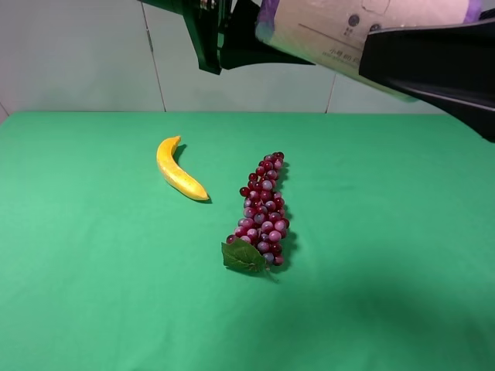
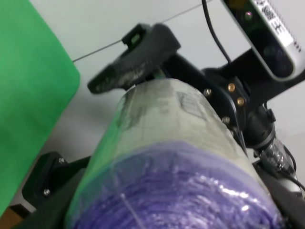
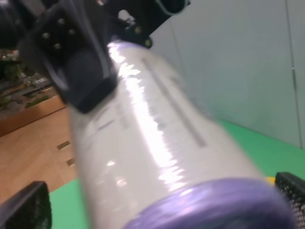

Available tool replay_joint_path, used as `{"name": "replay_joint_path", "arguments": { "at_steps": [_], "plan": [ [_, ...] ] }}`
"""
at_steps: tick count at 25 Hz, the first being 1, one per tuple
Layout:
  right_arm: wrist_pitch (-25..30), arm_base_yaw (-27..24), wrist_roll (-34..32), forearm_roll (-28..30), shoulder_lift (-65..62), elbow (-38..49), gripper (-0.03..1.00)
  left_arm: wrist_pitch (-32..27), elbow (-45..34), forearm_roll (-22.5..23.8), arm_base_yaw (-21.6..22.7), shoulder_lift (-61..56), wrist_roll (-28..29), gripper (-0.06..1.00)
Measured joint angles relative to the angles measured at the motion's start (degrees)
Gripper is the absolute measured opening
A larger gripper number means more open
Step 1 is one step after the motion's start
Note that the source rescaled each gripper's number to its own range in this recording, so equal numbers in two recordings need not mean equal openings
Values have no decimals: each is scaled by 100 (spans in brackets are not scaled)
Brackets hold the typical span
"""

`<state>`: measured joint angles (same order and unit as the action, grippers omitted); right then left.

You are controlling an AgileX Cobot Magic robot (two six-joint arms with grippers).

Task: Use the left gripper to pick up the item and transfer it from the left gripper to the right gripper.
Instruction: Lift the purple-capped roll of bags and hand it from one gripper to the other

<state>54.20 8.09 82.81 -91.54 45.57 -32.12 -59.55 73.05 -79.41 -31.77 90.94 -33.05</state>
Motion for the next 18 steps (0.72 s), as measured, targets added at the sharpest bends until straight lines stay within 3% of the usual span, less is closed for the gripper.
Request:
{"name": "replay_joint_path", "arguments": {
  "at_steps": [18],
  "plan": [
    [53, 0, 279, -191, 484, 0, 100, 42, 0, -15, -1, 297, -423, 0]
  ]
}}
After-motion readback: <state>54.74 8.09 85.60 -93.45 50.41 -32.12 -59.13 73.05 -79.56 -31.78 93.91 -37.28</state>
